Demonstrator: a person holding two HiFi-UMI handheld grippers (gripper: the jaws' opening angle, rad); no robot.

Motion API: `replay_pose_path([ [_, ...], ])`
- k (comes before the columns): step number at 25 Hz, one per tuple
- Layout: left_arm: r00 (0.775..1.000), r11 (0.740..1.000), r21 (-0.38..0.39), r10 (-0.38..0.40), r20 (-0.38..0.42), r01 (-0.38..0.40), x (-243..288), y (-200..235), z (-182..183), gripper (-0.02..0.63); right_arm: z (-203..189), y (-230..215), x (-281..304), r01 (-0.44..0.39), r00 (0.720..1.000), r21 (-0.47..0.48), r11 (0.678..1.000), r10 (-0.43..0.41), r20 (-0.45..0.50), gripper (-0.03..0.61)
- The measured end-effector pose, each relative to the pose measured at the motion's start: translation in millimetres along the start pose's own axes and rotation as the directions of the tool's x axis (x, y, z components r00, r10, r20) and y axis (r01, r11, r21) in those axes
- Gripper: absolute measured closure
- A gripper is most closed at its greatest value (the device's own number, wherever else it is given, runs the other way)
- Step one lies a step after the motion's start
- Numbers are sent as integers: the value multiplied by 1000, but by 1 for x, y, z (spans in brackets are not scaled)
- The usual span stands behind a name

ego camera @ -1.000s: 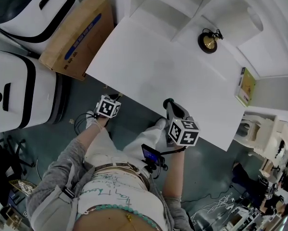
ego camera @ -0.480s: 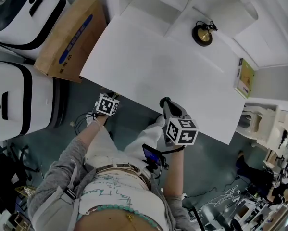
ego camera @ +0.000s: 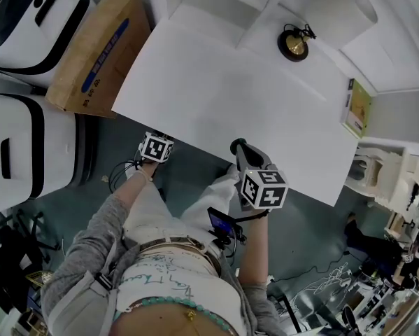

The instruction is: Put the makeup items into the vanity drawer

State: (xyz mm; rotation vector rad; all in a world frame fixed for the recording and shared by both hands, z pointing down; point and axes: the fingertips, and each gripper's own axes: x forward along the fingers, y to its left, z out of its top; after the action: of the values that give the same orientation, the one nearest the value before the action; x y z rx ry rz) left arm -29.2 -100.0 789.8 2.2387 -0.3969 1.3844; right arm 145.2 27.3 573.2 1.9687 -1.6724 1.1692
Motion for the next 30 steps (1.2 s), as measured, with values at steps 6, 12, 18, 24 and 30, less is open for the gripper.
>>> replay_pose_path([
  [6,999,1000,-3,-1,-40,1,7,0,-2,488,0,-2,3,2,1000,2,1000,-2,-7,549],
  [12,999,1000,-18,0,-52,-1,11,-3,-2,514,0,-5,3,2,1000,2,1000,-2,-10,549],
  [18,999,1000,2,5,-42,-5,11,-3,0,523,-2,-5,1,2,1000,4,1000,-2,-11,549],
  [24,998,1000,-1,15,-62,-15,10,-3,-3,523,-2,-3,-1,0,1000,1,1000,0,-6,549],
  [30,998,1000,16,19,-53,-18,8,-3,-2,525,-3,0,-2,-4,1000,-6,1000,4,-7,549],
])
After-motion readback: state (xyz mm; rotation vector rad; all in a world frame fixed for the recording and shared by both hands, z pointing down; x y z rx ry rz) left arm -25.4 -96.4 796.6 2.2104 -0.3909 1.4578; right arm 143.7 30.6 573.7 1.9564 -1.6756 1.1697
